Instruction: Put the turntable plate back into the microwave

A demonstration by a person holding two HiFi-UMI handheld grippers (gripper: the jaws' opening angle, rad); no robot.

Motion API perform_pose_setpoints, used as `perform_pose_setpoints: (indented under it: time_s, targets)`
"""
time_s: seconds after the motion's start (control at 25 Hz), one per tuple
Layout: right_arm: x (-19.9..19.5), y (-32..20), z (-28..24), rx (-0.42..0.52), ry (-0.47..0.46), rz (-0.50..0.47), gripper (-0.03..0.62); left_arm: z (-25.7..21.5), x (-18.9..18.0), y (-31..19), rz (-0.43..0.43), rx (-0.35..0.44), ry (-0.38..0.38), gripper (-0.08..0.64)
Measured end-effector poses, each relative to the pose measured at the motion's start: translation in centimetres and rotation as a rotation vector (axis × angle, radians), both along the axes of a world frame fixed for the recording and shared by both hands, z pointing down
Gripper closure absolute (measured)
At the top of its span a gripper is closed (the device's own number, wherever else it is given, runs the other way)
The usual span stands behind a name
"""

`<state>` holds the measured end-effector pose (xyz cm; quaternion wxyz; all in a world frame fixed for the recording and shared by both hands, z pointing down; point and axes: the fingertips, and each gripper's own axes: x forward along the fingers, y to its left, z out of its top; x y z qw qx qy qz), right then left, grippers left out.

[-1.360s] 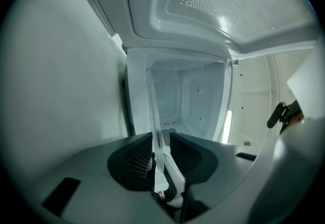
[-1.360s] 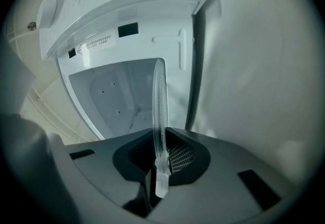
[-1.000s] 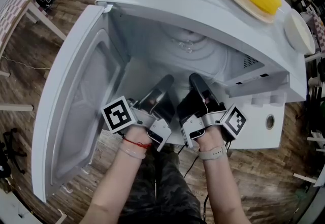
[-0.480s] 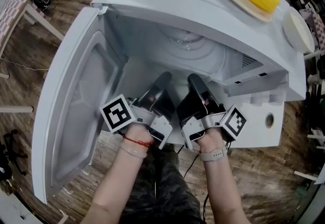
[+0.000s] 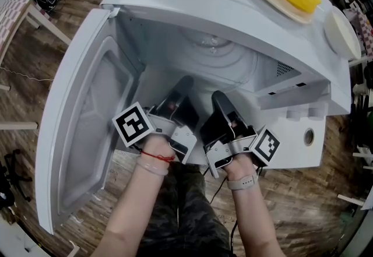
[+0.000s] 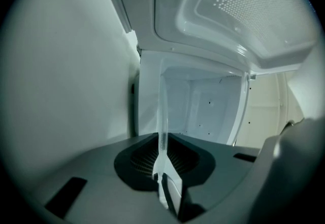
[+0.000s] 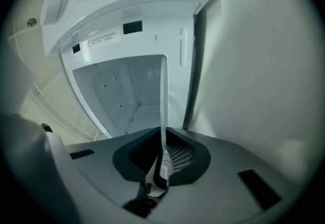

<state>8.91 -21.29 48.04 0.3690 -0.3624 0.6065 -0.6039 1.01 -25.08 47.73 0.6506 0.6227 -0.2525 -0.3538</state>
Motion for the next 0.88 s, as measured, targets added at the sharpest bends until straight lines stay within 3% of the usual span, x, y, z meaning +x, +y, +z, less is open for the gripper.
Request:
perform_pose_setpoints:
  time_s: [0.88]
  targets:
    - [0.4,-1.8,-0.7,0.037,-0.036,0.062,0.551,-0.8,0.1,-1.2,-0.017,0.046,-0.032,0.505]
